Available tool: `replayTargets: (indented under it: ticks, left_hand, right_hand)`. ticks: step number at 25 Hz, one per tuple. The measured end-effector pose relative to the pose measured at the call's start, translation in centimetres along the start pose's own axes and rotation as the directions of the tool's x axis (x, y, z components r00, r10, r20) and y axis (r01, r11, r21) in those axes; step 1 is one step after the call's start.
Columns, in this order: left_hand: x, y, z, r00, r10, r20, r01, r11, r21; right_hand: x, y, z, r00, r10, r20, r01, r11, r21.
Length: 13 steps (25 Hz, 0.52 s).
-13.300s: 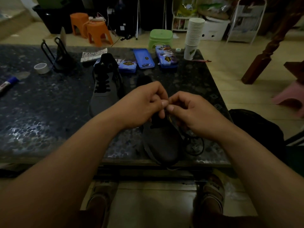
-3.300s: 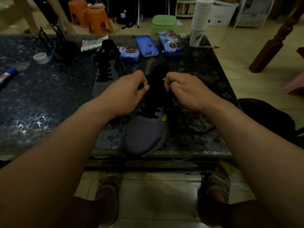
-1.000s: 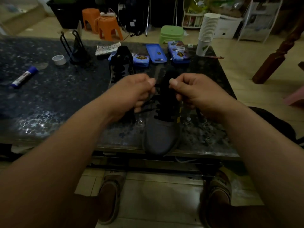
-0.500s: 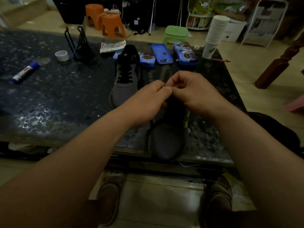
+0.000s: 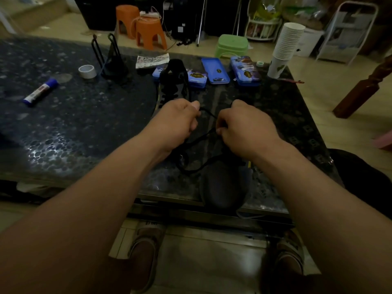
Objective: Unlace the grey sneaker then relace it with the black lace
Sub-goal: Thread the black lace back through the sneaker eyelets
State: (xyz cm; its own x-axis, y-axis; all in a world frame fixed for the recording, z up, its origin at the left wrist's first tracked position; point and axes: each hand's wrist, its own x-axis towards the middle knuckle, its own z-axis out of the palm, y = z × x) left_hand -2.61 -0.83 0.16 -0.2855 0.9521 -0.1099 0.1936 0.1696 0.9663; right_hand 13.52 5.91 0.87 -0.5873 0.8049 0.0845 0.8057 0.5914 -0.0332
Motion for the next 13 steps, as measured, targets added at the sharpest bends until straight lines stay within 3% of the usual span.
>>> replayTargets:
  ticks: [2,4,5,7,9,10,11,13]
  left_hand:
    - [-0.2,0.2,0.1,0.999,0.020,0.029,-0.018,0.999,-0.050]
    - [-0.4,0.4,0.3,0.997,0.049,0.063,-0.045,0.997,-0.064]
    - [-0.5,0.6,0.5,0.996,0.053,0.067,-0.049,0.996,-0.071]
    - [-0.6,0.7,0.9,0.995,0.054,0.081,-0.047,0.995,-0.091]
    - [-0.6,0.8,1.3,0.993,0.062,0.105,-0.050,0.992,-0.112]
    - [-0.7,0.8,1.4,0.992,0.067,0.109,-0.053,0.990,-0.128]
    - [-0.7,0.8,1.4,0.991,0.072,0.109,-0.056,0.988,-0.143]
    - [-0.8,0.6,1.5,0.991,0.072,0.109,-0.054,0.985,-0.164]
  right_hand:
    - [-0.2,0.2,-0.5,0.999,0.018,-0.041,-0.011,0.986,0.166]
    - [-1.0,0.9,-1.2,0.988,0.150,-0.045,-0.109,0.864,0.492]
    - [-1.5,1.6,-1.5,0.970,0.241,-0.012,-0.170,0.717,0.676]
    - [-2.5,3.1,-2.2,0.923,0.360,0.133,-0.240,0.269,0.933]
    - [-3.0,5.3,-2.9,0.871,0.411,0.270,-0.193,-0.220,0.956]
    - [-3.1,6.5,-3.0,0.835,0.449,0.319,-0.146,-0.379,0.914]
    - [-3.1,7.8,-3.0,0.785,0.505,0.359,-0.115,-0.451,0.885]
    - [-3.3,10.0,-1.9,0.666,0.617,0.419,-0.174,-0.418,0.892]
